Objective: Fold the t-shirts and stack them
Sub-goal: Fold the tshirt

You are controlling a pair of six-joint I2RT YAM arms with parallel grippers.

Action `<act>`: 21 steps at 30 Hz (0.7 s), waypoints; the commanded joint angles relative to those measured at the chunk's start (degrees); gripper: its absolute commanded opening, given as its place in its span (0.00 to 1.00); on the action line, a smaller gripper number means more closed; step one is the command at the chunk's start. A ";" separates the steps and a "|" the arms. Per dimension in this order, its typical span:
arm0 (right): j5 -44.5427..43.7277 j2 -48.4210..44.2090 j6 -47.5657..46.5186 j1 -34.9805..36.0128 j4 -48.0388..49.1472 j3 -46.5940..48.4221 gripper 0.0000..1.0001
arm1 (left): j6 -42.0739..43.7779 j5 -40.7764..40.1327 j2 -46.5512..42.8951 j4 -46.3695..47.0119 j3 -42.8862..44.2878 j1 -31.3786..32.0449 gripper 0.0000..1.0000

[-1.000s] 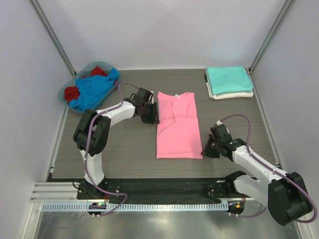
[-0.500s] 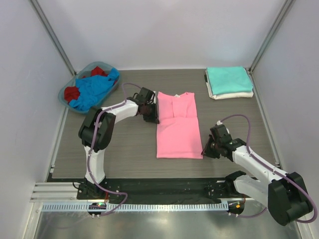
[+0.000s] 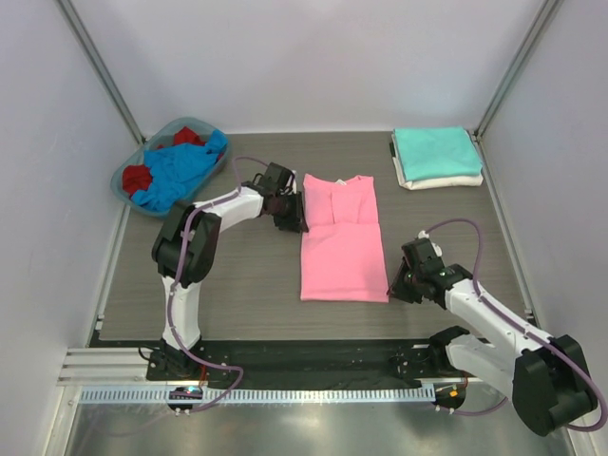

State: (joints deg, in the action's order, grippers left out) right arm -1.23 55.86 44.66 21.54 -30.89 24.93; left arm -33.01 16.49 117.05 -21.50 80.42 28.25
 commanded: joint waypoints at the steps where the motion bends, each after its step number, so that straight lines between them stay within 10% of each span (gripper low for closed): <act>1: -3.24 -1.98 1.30 0.17 -3.29 5.21 0.22 | -0.73 0.92 -3.32 -1.70 4.38 -0.48 0.34; 8: -1.59 4.60 -1.24 0.17 -3.74 19.08 0.16 | -0.99 -11.30 -8.06 -17.26 10.73 0.32 0.37; 21: 9.32 32.11 -6.87 1.22 8.04 36.68 0.01 | -3.90 -2.52 -18.35 -12.25 -1.31 0.32 0.38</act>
State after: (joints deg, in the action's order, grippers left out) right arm 4.97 84.27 39.62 21.98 -26.24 58.13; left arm -36.51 12.34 101.89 -33.71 80.90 28.49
